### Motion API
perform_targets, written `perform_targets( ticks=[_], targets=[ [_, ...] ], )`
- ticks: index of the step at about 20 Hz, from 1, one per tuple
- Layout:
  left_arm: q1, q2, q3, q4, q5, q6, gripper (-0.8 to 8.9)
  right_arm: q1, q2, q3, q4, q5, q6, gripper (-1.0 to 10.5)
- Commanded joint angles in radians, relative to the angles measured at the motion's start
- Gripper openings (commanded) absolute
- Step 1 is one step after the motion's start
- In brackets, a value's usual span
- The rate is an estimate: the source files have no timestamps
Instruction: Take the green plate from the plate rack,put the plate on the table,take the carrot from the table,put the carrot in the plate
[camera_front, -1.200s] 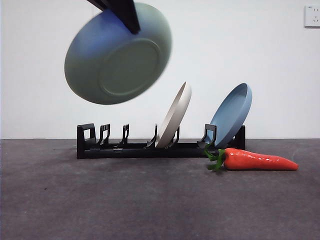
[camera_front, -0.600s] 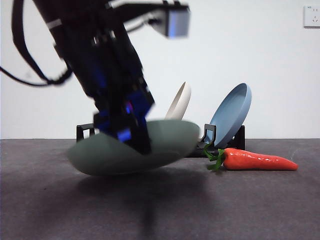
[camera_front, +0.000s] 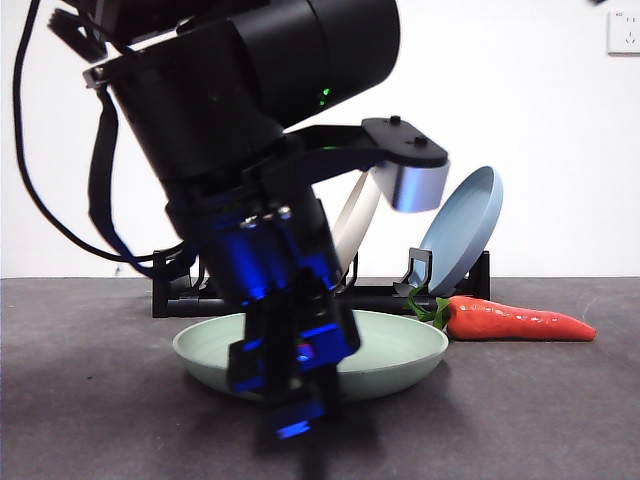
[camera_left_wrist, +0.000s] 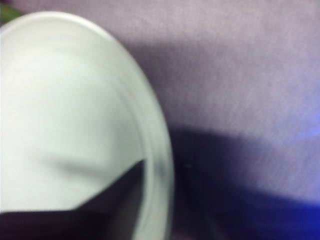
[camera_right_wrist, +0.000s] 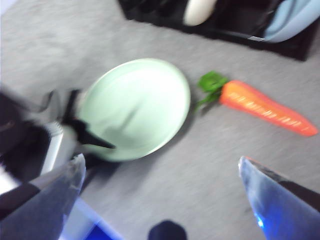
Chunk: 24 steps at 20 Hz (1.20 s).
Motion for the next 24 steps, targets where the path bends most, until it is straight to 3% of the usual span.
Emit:
perform_targets(
  ticks=[1,7,15,20,24],
  targets=[
    [-0.002,0.016,-0.012,-0.01,0.014,-0.05,3.79,0.002,0.043,0.002,0.056,0.025,-0.004,6.0],
    [-0.004,-0.071,0.003,-0.031,0.021,-0.182,3.79,0.003,0.246,0.002,0.268,0.077,-0.127,6.0],
    [-0.003,-0.39,0.073,-0.063,0.124,-0.527,3.77,0.005,0.575,0.002,0.476,0.077,-0.316,6.0],
    [-0.003,-0.559,0.073,-0.068,0.119,-0.568,3.77,0.045,0.714,0.002,0.605,0.081,-0.489,5.9],
    [-0.003,-0.631,0.073,-0.095,0.117,-0.591,3.77,0.073,0.808,0.002,0.718,0.119,-0.505,5.9]
  ],
)
